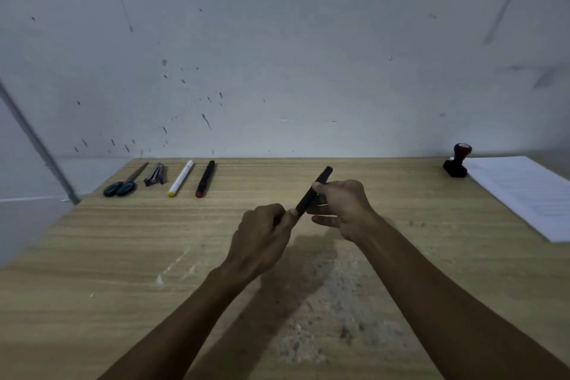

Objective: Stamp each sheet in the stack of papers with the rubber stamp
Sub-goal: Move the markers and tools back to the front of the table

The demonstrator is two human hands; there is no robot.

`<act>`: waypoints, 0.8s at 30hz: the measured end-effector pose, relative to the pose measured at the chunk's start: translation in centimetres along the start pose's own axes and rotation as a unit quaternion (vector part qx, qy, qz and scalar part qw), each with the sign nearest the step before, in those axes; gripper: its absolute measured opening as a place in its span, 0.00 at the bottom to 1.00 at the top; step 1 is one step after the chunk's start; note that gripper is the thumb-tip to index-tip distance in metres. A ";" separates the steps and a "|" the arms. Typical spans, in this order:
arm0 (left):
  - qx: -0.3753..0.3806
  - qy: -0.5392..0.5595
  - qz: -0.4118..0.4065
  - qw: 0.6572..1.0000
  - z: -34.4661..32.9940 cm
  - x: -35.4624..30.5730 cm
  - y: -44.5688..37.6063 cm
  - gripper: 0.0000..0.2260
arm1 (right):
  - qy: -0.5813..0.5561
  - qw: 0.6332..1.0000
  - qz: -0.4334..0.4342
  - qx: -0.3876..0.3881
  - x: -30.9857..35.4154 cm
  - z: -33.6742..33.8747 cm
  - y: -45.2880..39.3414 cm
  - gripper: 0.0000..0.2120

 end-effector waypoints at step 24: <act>-0.075 -0.287 0.189 0.936 4.4 13.9 -13.2 0.13 | 0.388 0.912 0.127 -0.052 -1.7 5.4 -1.4 0.11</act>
Point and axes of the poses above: each hand's wrist, its own y-axis away from the middle knuckle, its own z-axis out of the back of the hand, x = y × z, the point moved 3 cm from there along -y, towards the middle knuckle, and after that the axes turned 2 degrees about -x, right-handed, at the moved point
